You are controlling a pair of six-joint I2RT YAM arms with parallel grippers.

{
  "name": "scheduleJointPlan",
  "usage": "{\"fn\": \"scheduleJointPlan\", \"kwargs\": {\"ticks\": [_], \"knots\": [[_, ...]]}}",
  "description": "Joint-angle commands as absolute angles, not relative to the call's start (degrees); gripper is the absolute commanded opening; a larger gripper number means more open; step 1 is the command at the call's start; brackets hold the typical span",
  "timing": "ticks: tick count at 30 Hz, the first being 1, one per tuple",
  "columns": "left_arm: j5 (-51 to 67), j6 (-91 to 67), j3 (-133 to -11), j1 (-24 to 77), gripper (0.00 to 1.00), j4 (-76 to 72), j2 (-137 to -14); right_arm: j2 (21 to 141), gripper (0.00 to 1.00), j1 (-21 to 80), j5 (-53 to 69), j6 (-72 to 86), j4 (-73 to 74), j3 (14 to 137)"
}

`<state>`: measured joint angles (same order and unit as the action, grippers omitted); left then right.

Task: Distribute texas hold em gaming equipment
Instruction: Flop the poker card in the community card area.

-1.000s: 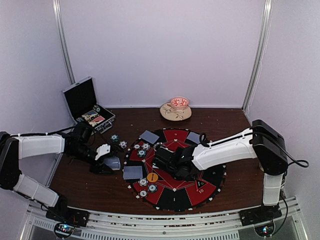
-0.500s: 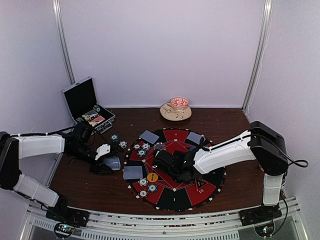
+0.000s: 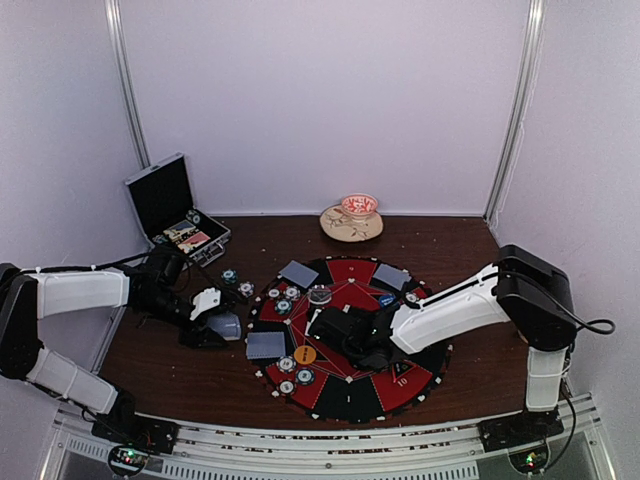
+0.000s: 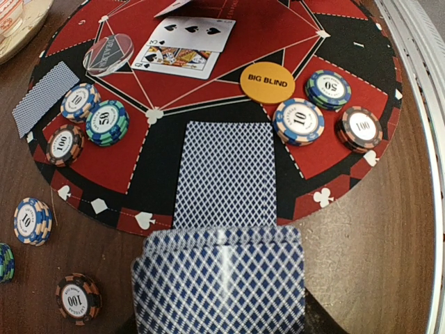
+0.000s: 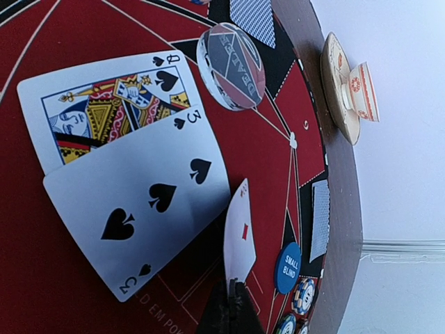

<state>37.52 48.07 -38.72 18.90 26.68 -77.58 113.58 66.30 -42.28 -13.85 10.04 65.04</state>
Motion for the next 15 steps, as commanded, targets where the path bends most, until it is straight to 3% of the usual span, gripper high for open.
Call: {"fn": "scheduleJointPlan", "kwargs": {"ticks": [1,15], "knots": [[38.49,48.31,-38.76,18.69,0.53,25.66,-76.87,111.12,0.00,66.96,-40.91,-14.68,7.38,63.50],[38.43,48.33,-38.76,18.63,0.52,25.66,-76.82,110.01,0.00,67.89,-38.38,-15.82,5.96,62.16]]}}
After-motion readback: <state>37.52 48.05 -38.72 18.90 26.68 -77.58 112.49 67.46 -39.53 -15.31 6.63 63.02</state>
